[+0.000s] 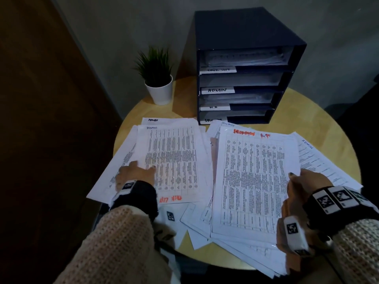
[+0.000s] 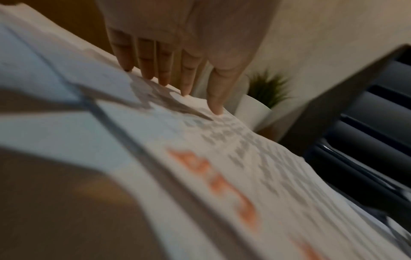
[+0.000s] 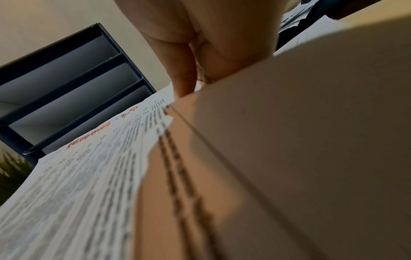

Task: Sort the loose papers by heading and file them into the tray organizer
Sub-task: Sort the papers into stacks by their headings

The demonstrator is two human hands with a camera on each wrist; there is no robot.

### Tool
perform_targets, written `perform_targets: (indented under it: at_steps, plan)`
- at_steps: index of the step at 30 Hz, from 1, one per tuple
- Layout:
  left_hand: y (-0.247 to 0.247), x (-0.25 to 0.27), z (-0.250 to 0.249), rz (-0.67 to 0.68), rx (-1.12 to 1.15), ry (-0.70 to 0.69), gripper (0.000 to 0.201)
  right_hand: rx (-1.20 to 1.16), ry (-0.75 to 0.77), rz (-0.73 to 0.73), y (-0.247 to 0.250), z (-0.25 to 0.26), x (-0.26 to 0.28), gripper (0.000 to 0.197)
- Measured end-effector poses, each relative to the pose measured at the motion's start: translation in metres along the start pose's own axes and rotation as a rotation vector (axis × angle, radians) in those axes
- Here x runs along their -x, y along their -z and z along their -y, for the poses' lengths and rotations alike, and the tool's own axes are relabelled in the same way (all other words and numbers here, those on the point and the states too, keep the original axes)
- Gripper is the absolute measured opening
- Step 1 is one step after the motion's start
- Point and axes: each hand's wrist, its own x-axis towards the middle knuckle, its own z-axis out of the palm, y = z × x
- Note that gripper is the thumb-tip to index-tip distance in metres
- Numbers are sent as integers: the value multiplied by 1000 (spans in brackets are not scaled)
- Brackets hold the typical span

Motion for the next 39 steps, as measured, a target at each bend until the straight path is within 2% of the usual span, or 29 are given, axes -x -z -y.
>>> perform_targets:
  at_steps: [3, 8, 13, 14, 16, 18, 19, 22, 25, 28, 32, 35, 38, 39]
  plan:
    - [4, -13, 15, -46, 64, 107, 83, -17, 10, -3, -1, 0, -2, 33]
    - [-1, -16, 15, -42, 89, 55, 72, 26, 24, 8, -1, 1, -4, 29]
    - [-1, -19, 8, 21, -16, 37, 81, -30, 24, 4, -5, -4, -12, 33]
    - [-2, -18, 7, 50, -5, 16, 75, -49, 28, 1, -6, -4, -13, 33]
    - [-5, -17, 7, 72, 123, -51, 46, -81, 32, 1, -8, -5, -15, 33]
    - [-5, -17, 10, 23, 290, -72, 20, -107, 25, 8, -8, -8, -17, 32]
    - [-2, -17, 12, -5, 351, -57, 19, -135, 28, 6, -9, -11, -19, 31]
    - [9, -21, 20, -61, 407, -38, 38, -363, 17, 25, -15, -18, -23, 16]
    - [16, -22, 26, -43, 448, -114, 27, -536, -13, 24, -17, -23, -29, 20]
    - [17, -20, 27, -47, 511, -164, 19, -491, -30, 17, -16, -29, -35, 16]
    - [12, -6, 20, 29, 665, -199, 19, -586, -51, 23, -15, -33, -34, 9]
    - [7, -1, 14, 7, 628, -202, 23, -623, -33, 24, -16, -32, -34, 9]
    - [10, -1, 14, -37, 521, -157, 39, -625, -5, 41, -14, -30, -30, 11]
    - [12, -1, 14, -39, 491, -144, 38, -622, 6, 38, -15, -32, -35, 13]
